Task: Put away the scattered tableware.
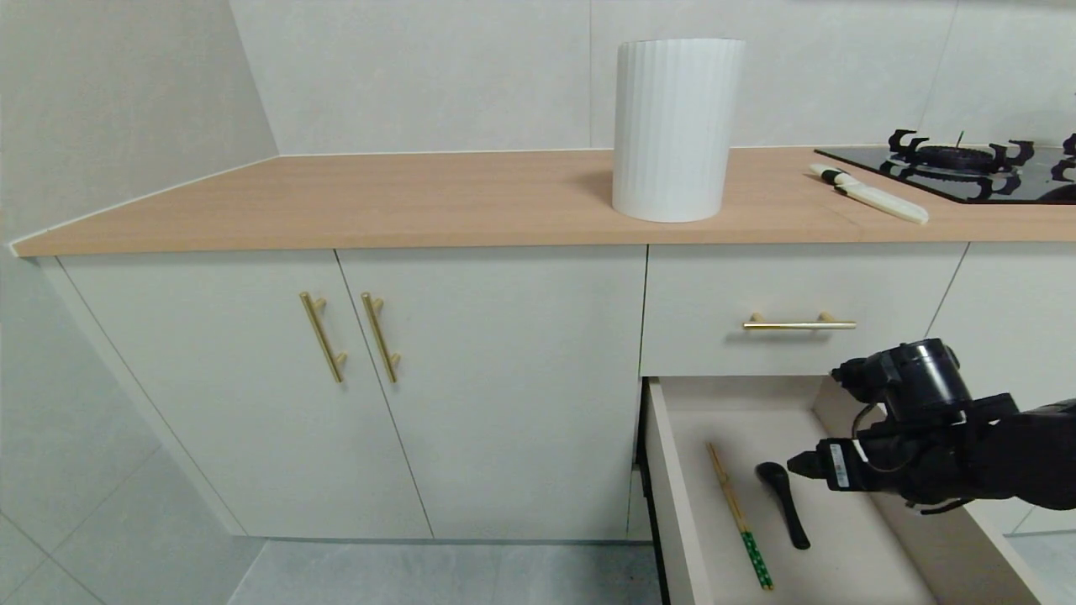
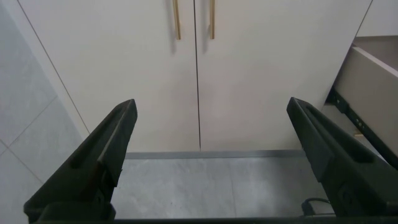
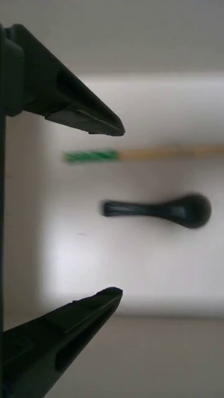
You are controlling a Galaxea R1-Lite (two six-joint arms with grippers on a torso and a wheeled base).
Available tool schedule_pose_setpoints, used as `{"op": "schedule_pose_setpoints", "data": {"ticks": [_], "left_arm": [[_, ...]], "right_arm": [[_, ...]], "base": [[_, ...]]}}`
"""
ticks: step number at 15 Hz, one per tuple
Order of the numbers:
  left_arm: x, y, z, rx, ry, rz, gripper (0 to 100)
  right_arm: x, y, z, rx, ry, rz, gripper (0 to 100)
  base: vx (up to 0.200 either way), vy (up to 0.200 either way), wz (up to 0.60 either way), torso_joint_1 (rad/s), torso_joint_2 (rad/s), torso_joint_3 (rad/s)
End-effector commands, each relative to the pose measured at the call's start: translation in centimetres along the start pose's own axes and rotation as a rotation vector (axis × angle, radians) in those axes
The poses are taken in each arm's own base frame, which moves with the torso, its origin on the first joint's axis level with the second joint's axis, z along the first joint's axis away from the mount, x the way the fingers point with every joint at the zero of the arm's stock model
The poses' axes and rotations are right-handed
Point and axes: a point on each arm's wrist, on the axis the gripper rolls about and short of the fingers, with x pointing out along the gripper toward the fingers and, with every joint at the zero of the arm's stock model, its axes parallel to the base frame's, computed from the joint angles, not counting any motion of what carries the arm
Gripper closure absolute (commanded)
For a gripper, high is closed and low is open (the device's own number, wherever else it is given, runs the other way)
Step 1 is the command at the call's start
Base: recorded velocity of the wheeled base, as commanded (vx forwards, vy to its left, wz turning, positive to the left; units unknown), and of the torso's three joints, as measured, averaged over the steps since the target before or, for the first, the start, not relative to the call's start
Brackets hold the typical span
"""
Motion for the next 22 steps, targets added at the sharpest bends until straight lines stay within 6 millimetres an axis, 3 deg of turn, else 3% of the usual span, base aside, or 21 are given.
{"op": "schedule_pose_setpoints", "data": {"ticks": [1, 4, 13, 22], "left_arm": [[0.0, 0.0, 0.0, 0.000, 0.000, 0.000, 0], [0.0, 0.0, 0.0, 0.000, 0.000, 0.000, 0], [0.0, 0.0, 0.0, 0.002, 0.000, 0.000, 0], [0.0, 0.0, 0.0, 0.000, 0.000, 0.000, 0]], "right_arm": [[-7.8, 0.9, 0.9, -0.044, -0.069, 0.102, 0], [-8.6, 1.0, 0.6, -0.067, -0.037, 0.097, 0], [-8.6, 0.9, 0.1, -0.112, -0.025, 0.088, 0], [-8.4, 1.2, -1.4, -0.202, 0.020, 0.100, 0]], "base": [[0.000, 0.000, 0.00, 0.000, 0.00, 0.000], [0.000, 0.000, 0.00, 0.000, 0.00, 0.000], [0.000, 0.000, 0.00, 0.000, 0.00, 0.000], [-0.178, 0.000, 0.00, 0.004, 0.00, 0.003]]}}
